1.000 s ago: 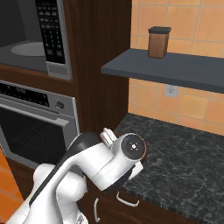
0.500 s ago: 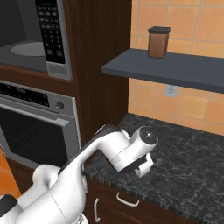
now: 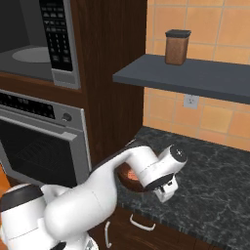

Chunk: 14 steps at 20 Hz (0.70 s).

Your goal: Open the microwave, place the bowl with waffle inside the microwave, then close the microwave door and turn it on.

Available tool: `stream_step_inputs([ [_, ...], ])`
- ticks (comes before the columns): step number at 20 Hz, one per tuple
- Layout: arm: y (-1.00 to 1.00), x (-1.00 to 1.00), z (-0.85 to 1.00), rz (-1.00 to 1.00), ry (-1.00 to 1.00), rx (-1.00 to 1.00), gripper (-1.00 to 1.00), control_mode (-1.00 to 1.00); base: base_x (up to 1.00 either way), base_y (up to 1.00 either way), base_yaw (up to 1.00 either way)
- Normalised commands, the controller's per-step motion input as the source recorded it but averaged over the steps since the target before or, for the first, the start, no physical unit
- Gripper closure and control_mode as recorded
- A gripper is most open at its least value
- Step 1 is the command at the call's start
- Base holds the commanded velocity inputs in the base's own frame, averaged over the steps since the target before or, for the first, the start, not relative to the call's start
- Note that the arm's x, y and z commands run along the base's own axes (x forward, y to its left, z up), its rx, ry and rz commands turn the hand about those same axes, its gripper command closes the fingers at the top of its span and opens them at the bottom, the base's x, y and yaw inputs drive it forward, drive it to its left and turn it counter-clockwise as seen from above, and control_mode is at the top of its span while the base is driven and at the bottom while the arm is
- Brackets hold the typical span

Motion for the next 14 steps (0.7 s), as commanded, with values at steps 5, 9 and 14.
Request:
stream_step_inputs([
  [5, 0.0, 0.37, -0.36, 0.0, 0.02, 0.13, -1.0, -1.0, 0.0, 0.0, 0.0],
  [9, 0.0, 0.28, -0.31, 0.0, 0.05, 0.04, -1.0, -1.0, 0.0, 0.0, 0.0],
  [14, 0.02, -0.04, -0.33, -0.01, 0.02, 0.0, 1.0, -1.0, 0.0, 0.0, 0.0],
])
